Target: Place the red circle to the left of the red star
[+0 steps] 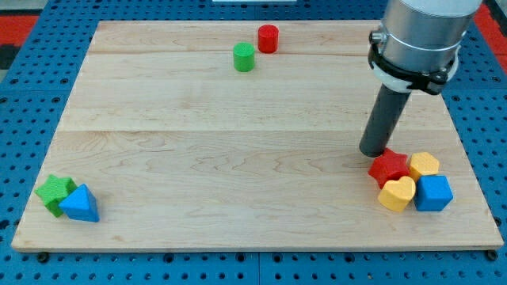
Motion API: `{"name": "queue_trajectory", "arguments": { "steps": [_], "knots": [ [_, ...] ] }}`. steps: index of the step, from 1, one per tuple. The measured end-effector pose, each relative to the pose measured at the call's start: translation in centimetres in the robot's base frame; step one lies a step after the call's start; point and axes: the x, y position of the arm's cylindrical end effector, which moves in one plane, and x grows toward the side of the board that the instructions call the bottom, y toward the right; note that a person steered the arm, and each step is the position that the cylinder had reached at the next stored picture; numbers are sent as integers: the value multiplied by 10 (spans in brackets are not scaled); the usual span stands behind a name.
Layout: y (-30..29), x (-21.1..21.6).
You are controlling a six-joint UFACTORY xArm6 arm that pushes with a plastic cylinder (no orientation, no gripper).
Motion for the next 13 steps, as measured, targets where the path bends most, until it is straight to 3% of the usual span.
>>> {"name": "queue_trajectory", "arguments": {
  "steps": [2, 4, 6, 10, 12, 13],
  "knots": [
    [-5, 11],
    [-43, -31],
    [-85, -113],
    [-113, -282],
    [-154, -292],
    [-149, -281]
  ]
}}
